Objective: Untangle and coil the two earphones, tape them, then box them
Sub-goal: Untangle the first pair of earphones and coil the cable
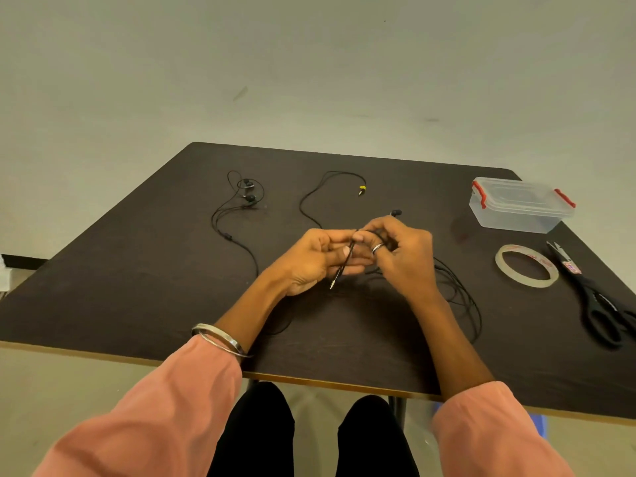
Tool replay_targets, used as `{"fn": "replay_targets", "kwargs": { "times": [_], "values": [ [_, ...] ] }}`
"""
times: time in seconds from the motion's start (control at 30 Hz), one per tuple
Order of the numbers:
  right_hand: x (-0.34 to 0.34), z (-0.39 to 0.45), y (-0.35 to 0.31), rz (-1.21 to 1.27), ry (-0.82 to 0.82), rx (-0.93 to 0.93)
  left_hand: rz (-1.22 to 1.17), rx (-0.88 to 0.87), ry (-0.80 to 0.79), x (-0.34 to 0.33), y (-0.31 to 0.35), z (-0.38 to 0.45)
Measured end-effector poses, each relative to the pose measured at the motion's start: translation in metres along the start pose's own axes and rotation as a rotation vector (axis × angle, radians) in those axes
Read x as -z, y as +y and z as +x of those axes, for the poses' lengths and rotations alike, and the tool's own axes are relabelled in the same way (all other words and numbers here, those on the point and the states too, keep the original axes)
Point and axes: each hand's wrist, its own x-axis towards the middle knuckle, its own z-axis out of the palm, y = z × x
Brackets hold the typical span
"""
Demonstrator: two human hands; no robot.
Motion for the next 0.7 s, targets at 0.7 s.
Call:
{"fn": "replay_targets", "kwargs": {
  "times": [0.7],
  "values": [
    [0.003, 0.006, 0.017, 0.157, -0.057, -0.099, -0.225, -0.011, -0.128, 0.006, 0.005, -0.002]
  ]
}}
